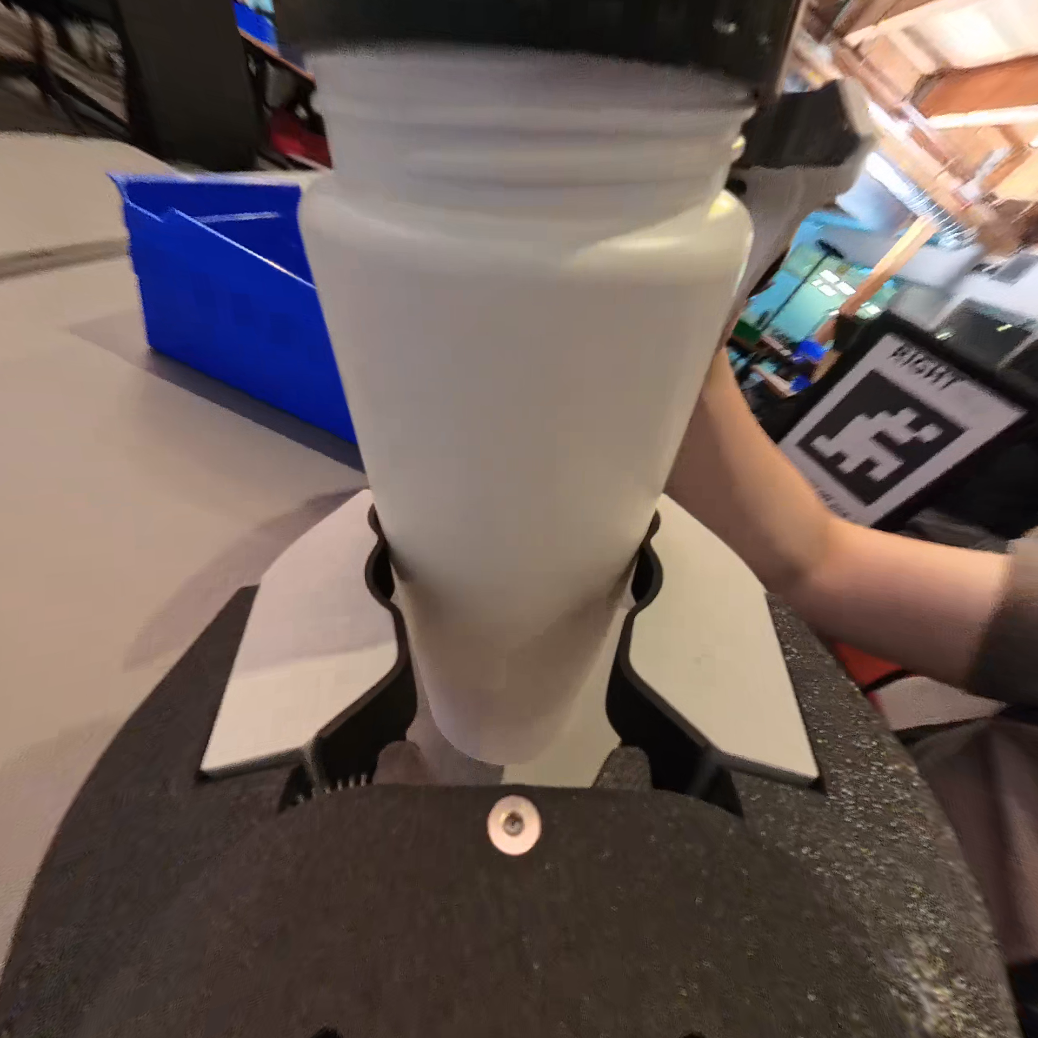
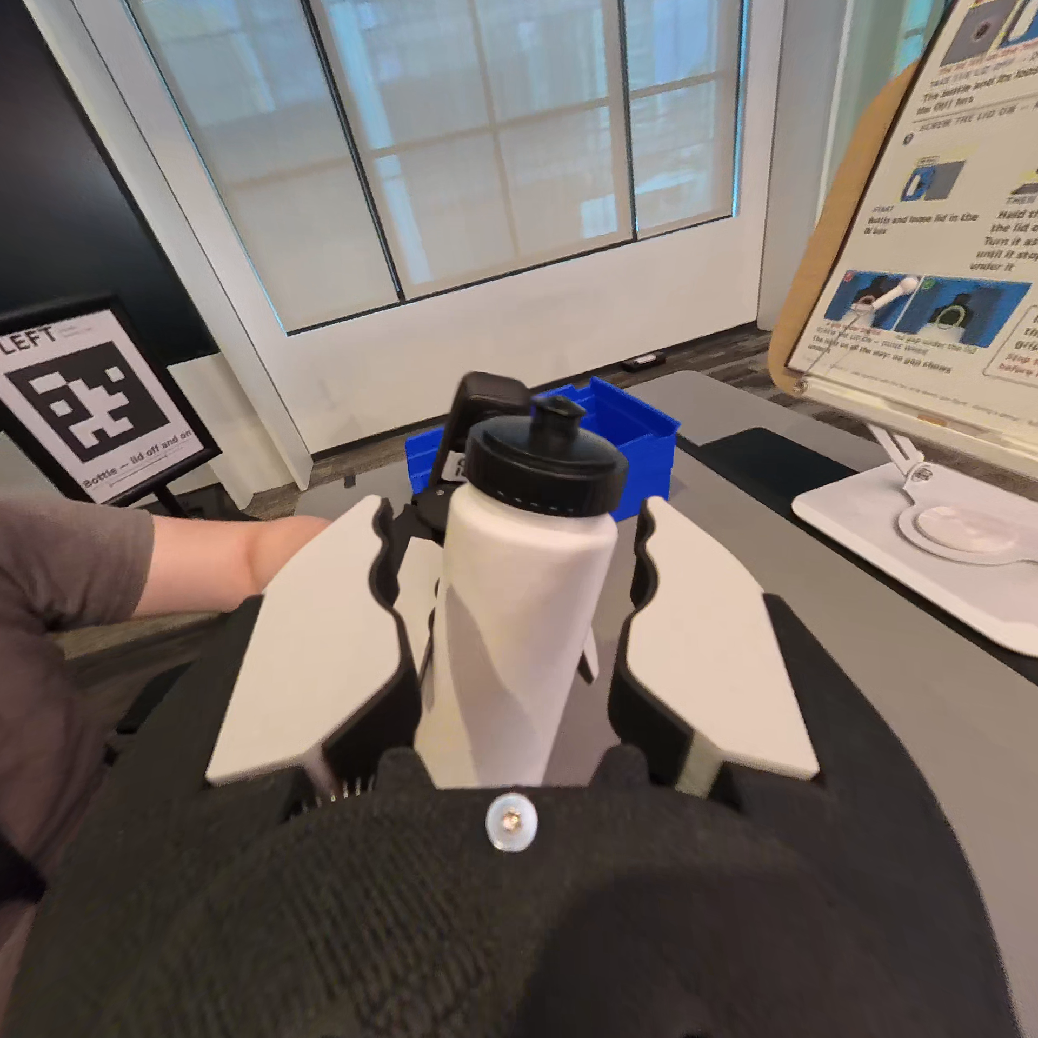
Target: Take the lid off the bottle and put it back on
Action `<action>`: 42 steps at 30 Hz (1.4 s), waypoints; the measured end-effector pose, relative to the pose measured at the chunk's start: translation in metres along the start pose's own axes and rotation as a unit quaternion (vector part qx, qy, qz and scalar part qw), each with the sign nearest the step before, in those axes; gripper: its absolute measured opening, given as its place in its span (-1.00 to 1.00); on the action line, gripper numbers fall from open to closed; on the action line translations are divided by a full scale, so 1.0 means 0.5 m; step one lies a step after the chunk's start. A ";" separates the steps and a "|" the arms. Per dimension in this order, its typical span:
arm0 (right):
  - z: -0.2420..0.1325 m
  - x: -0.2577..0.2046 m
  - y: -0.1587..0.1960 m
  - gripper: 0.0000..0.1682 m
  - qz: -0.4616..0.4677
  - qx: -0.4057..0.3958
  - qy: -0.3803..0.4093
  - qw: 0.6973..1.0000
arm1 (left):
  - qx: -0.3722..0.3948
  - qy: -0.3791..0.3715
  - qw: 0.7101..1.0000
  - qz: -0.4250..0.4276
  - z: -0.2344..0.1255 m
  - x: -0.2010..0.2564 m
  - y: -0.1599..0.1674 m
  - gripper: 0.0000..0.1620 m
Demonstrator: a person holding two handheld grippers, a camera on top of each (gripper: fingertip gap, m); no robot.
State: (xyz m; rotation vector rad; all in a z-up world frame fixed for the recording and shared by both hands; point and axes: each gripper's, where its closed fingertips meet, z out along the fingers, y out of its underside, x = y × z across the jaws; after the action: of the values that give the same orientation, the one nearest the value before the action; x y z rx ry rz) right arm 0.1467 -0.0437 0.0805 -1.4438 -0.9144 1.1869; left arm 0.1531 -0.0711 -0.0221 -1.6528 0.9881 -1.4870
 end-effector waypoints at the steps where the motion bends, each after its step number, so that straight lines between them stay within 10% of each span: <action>1: 0.003 -0.002 -0.010 -0.01 0.001 0.009 0.007 1.000 | -0.006 0.013 1.000 -0.019 0.000 0.007 -0.001 0.05; 18: 0.066 -0.021 -0.006 -0.14 0.034 -0.014 -0.008 0.999 | -0.082 -0.072 0.988 0.107 -0.028 0.001 -0.009 0.05; 31: 0.034 -0.137 -0.030 -0.14 0.009 -0.141 -0.179 0.974 | -0.134 0.098 0.981 0.096 -0.030 0.147 0.004 0.06; 42: 0.034 -0.152 -0.064 -0.14 0.030 -0.067 -0.186 0.980 | -0.096 0.130 0.982 0.097 -0.038 0.173 -0.021 0.05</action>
State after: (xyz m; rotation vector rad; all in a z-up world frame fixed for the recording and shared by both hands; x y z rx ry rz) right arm 0.1140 -0.1058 0.1276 -1.3866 -1.2332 1.4952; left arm 0.1395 -0.1430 0.0293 -1.4637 1.4341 -1.5380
